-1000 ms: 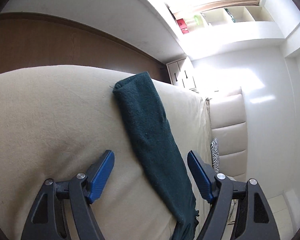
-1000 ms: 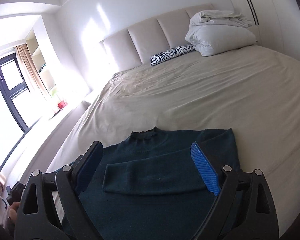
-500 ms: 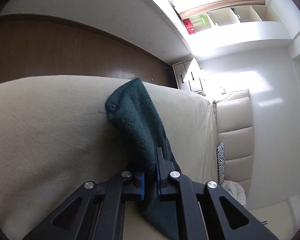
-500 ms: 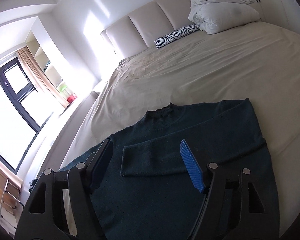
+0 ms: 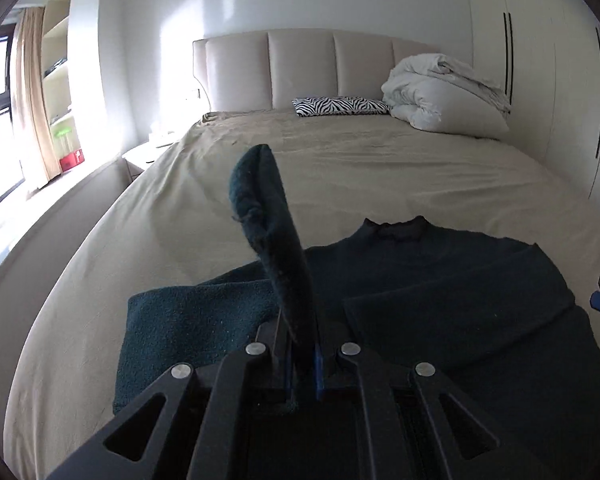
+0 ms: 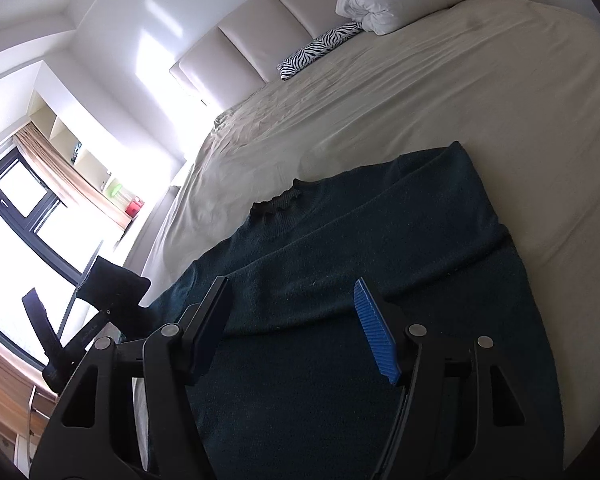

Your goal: Fold small clothes

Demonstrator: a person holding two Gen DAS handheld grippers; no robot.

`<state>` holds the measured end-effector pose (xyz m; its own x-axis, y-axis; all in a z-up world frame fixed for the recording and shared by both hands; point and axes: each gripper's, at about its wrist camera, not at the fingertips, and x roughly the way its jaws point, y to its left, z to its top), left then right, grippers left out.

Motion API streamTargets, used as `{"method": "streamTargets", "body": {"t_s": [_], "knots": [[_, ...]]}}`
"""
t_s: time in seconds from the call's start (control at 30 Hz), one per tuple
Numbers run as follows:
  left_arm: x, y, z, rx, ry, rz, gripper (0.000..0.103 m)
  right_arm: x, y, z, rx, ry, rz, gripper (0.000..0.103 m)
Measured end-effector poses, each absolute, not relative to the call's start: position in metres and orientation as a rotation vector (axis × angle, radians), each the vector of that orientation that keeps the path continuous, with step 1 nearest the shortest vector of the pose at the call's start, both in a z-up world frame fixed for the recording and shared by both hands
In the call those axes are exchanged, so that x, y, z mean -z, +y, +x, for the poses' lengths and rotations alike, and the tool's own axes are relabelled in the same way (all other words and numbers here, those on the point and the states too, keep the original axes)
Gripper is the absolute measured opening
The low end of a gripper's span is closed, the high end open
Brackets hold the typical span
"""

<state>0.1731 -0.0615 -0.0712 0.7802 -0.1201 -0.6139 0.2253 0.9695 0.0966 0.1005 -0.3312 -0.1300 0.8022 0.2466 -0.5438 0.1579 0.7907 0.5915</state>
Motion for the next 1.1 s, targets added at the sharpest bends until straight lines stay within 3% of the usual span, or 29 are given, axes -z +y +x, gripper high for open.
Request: {"method": "streamTargets", "body": {"t_s": [0.13, 0.17, 0.37, 0.6, 0.83, 0.97, 1.0, 1.1], "knots": [[0.116, -0.116, 0.176, 0.184, 0.72, 0.377, 0.01, 0.143, -0.34, 0.109, -0.067, 0.701, 0.685, 0.062], [0.123, -0.123, 0.177, 0.172, 0.733, 0.412, 0.015, 0.147, -0.34, 0.113, -0.072, 0.721, 0.681, 0.062], [0.113, -0.099, 0.155, 0.21, 0.72, 0.335, 0.081, 0.159, -0.334, 0.143, -0.1, 0.788, 0.681, 0.062], [0.103, -0.041, 0.103, 0.274, 0.764, 0.136, 0.082, 0.17, -0.301, 0.191, -0.201, 0.88, 0.698, 0.062], [0.092, 0.039, 0.104, 0.207, 0.734, -0.085, 0.081, 0.191, -0.249, 0.258, -0.311, 1.034, 0.78, 0.062], [0.091, 0.076, 0.111, 0.167, 0.737, -0.175, 0.078, 0.204, -0.225, 0.285, -0.272, 1.125, 0.723, 0.046], [0.092, 0.085, 0.112, 0.161, 0.739, -0.199, 0.074, 0.203, -0.222, 0.288, -0.262, 1.124, 0.704, 0.032], [0.094, 0.103, 0.118, 0.152, 0.751, -0.264, 0.067, 0.202, -0.215, 0.294, -0.272, 1.14, 0.66, 0.009]]}}
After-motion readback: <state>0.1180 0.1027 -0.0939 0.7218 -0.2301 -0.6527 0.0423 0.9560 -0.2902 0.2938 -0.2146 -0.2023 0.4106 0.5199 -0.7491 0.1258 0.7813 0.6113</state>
